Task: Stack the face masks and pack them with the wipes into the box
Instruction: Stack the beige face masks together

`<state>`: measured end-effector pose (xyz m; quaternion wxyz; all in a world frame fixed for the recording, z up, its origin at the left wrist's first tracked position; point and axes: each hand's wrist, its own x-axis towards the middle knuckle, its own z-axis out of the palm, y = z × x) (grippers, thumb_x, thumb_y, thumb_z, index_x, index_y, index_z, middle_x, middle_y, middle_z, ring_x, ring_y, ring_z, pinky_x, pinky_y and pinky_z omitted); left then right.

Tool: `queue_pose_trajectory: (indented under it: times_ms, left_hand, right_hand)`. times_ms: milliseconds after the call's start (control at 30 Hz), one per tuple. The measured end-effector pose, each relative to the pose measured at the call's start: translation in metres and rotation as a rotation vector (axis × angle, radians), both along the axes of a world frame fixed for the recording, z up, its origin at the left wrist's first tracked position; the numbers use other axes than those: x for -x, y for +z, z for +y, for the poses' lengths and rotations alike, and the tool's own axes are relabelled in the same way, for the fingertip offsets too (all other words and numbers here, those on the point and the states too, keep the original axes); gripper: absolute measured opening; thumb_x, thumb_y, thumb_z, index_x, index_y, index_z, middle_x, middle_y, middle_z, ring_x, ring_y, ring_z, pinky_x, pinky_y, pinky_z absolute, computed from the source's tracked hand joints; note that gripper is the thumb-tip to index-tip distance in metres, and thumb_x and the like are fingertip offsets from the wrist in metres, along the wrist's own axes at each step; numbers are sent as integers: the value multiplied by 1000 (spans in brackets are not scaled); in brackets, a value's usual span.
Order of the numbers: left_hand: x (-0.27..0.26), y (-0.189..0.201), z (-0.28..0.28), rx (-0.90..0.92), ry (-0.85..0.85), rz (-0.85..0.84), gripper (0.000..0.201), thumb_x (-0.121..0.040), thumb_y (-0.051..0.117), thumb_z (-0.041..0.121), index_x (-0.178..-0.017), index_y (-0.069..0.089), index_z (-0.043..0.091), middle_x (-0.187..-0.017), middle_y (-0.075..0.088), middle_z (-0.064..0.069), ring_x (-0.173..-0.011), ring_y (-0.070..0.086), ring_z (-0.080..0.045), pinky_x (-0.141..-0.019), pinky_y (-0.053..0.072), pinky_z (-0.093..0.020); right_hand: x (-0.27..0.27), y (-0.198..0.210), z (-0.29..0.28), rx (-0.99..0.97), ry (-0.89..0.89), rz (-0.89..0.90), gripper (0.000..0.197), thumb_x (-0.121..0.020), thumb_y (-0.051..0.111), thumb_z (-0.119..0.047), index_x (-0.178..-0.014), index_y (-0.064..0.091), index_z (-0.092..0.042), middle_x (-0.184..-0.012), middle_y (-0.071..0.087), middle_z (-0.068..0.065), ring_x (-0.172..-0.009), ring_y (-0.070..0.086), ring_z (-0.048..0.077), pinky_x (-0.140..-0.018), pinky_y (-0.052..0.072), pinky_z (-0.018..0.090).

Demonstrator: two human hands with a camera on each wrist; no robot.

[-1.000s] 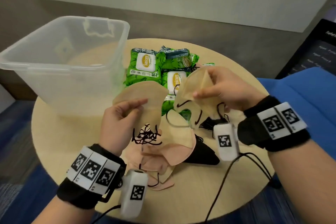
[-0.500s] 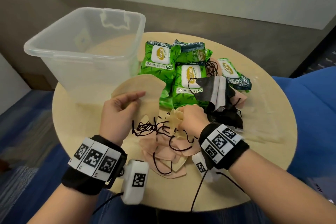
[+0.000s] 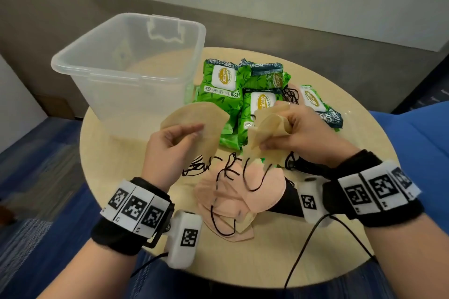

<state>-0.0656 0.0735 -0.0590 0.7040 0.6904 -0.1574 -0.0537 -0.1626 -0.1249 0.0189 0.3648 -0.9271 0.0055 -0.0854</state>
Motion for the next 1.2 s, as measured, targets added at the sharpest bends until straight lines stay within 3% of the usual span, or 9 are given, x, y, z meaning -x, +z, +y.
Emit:
queue_pose_trajectory:
  times_ms: [67,167,233,333,433,567,733,1033,1200]
  left_hand:
    - [3,6,-4,-1,-54,-23,16,-86,63,13,-87,72,26,-91,71,0,-81,63,-5,-73,50,-16]
    - [11,17,-12,25,-156,-34,13,-83,61,27,-91,72,25,-89,72,6,-85,64,-4,-75,48,-14]
    - [16,21,-15,49,-256,-12,24,-79,54,34,-89,72,23,-80,72,8,-80,65,-4,-71,47,-13]
    - [25,25,-17,79,-428,-5,21,-74,60,35,-86,71,21,-63,67,11,-61,60,-1,-57,44,-12]
    - [27,21,-17,63,-447,4,18,-69,69,27,-86,71,23,-75,73,12,-73,66,1,-67,48,-10]
    - [27,17,-17,27,-381,58,7,-67,74,28,-73,75,25,-72,72,0,-65,62,-10,-62,49,-20]
    - [23,15,-16,65,-293,109,17,-76,70,5,-69,72,20,-59,67,1,-50,58,-7,-50,49,-16]
    - [16,14,-15,185,-185,84,12,-78,70,5,-75,67,16,-60,66,7,-54,59,-4,-52,50,-16]
    - [23,12,-15,143,-364,-31,26,-72,66,19,-98,64,18,-88,73,9,-84,67,-6,-70,52,-19]
  right_hand:
    - [2,15,5,8,144,109,19,-66,80,-2,-82,73,-9,-95,64,9,-86,60,18,-78,49,31]
    - [-3,23,18,259,319,250,19,-67,81,-11,-84,73,-12,-89,59,-10,-86,58,8,-76,46,20]
    - [-8,22,29,462,401,302,15,-69,81,-18,-77,70,-12,-81,46,-18,-91,54,12,-80,43,28]
    - [-15,21,39,734,431,306,18,-71,78,-28,-79,67,-15,-78,31,-15,-86,44,16,-73,37,34]
    - [-18,21,37,832,385,254,30,-74,75,-32,-103,68,-25,-87,30,-7,-82,27,8,-70,20,27]
    - [-17,12,30,673,399,136,26,-73,77,-23,-99,72,-23,-90,30,-5,-75,32,10,-64,25,21]
    - [-8,3,17,428,330,-49,14,-64,79,-22,-66,70,-12,-80,45,-4,-63,39,0,-60,31,3]
    - [-6,3,0,103,96,28,19,-69,79,-2,-75,71,-18,-69,61,-10,-64,54,0,-61,40,13]
    - [-4,13,10,-16,149,75,18,-70,76,2,-75,69,-14,-70,66,-2,-63,57,2,-63,47,21]
